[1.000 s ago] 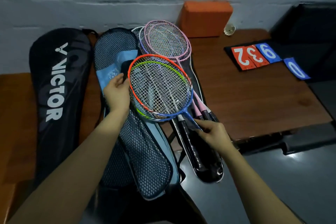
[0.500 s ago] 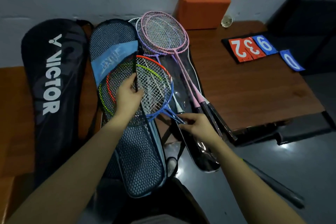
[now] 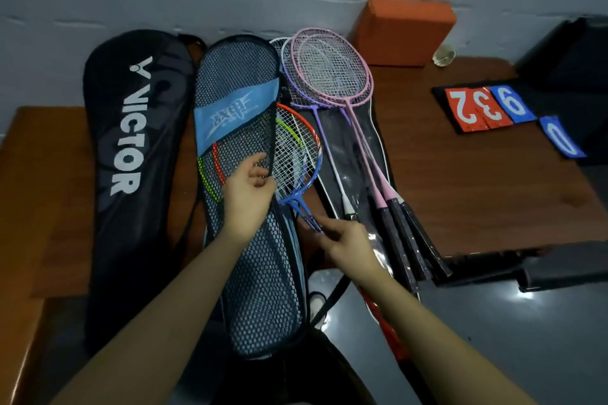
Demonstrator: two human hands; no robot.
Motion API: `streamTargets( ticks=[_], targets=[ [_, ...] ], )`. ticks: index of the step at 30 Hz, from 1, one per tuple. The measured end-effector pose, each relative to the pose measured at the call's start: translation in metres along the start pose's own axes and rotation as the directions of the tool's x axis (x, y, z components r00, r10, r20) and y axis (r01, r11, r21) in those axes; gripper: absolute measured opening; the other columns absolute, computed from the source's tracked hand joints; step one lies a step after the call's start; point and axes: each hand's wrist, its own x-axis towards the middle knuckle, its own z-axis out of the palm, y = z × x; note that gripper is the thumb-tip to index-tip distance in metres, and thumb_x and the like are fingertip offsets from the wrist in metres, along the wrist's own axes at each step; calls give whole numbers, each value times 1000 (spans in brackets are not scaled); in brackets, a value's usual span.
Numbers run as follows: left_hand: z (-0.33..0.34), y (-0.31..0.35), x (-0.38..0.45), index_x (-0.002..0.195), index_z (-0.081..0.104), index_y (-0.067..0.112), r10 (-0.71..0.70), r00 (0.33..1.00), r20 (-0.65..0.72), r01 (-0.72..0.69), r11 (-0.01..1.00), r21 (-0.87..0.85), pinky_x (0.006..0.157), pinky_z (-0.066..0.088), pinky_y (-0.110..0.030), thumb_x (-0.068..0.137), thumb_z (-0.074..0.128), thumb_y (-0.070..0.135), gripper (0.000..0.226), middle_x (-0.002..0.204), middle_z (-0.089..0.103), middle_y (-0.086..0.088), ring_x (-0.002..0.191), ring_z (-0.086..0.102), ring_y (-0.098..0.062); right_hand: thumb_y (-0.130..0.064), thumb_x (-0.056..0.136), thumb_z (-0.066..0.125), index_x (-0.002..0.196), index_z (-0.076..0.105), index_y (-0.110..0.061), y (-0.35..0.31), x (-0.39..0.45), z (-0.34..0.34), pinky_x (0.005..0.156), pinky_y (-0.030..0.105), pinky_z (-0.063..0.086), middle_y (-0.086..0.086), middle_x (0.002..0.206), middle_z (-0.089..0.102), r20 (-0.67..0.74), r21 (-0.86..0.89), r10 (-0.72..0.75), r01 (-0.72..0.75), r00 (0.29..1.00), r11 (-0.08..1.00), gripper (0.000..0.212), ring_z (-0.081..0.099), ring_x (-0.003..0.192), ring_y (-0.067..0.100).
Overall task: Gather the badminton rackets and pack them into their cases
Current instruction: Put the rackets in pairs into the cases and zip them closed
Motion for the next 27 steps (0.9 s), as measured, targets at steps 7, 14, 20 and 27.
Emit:
streamTargets(
  ticks=[7, 14, 20, 27],
  targets=[
    [1, 27, -3, 117, 58, 12, 73, 992, 107, -56, 986, -158, 67, 47, -9, 84, 60, -2, 36, 83, 56, 4, 69, 54, -4, -2, 86, 55, 118, 64, -19, -19, 17, 18, 80, 20, 51, -9, 104, 70, -102, 121, 13, 0, 995, 993, 38, 63, 91, -4],
    [-15, 5, 8, 113, 59, 0, 29, 999, 44, -23, 989, -143, 67, 46, -6, 82, 60, -7, 32, 81, 56, 2, 63, 55, 10, -3, 83, 57, 111, 67, -14, -37, 58, 23, 59, 23, 51, -3, 77, 68, -234, 77, 11, 8, 972, 997, 32, 59, 60, 5],
    [-26, -4, 24, 111, 60, 2, 43, 996, 80, -39, 998, -58, 67, 45, -5, 81, 62, -5, 31, 82, 57, 3, 62, 54, 10, -9, 82, 59, 122, 60, -17, -41, 97, 39, 88, 41, 51, 7, 113, 67, -130, -109, -43, 29, 991, 994, 40, 62, 105, 23],
    [-40, -18, 35, 106, 63, 4, 102, 995, -1, -102, 994, 51, 69, 45, -6, 82, 63, -2, 25, 83, 60, 2, 69, 57, 4, -12, 83, 61, 128, 52, -17, -21, 116, 43, 75, 37, 45, 10, 106, 64, -31, -472, -162, 128, 986, 872, 46, 52, 100, 30]
  ],
)
